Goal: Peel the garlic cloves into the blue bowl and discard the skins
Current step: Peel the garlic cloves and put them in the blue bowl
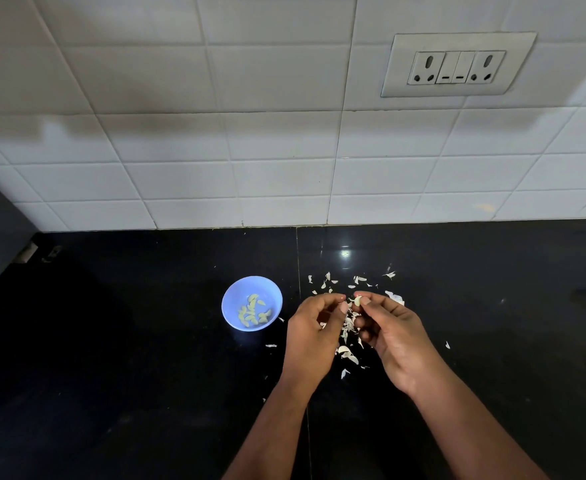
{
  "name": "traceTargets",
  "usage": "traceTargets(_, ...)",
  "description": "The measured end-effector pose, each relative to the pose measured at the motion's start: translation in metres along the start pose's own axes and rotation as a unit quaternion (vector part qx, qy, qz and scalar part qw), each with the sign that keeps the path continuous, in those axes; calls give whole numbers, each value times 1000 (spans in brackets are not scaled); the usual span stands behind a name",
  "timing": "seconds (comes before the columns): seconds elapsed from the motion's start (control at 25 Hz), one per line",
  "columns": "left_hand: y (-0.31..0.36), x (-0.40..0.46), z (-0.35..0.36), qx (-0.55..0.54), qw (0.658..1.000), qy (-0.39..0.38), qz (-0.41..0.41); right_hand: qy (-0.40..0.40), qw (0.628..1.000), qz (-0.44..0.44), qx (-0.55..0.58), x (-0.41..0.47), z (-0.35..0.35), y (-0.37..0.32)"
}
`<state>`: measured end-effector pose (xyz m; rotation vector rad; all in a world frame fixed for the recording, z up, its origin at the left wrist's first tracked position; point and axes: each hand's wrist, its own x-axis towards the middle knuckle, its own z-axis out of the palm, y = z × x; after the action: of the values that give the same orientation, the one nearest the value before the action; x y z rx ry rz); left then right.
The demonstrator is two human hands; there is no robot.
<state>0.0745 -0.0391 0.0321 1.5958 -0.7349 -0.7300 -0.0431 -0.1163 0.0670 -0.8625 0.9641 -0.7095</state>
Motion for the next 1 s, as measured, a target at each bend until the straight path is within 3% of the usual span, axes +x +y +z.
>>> traceTargets(0.48, 8, -4, 10, 74, 996, 21, 38, -48, 992, -35, -113, 1, -6, 0)
traceTargets(0.76, 9, 0, 10, 61, 994, 93, -2, -69, 991, -25, -114, 3, -11, -1)
traceTargets(1.0, 1, 9, 3, 219, 973, 25, -74, -39, 994, -35, -98, 10, -18, -3)
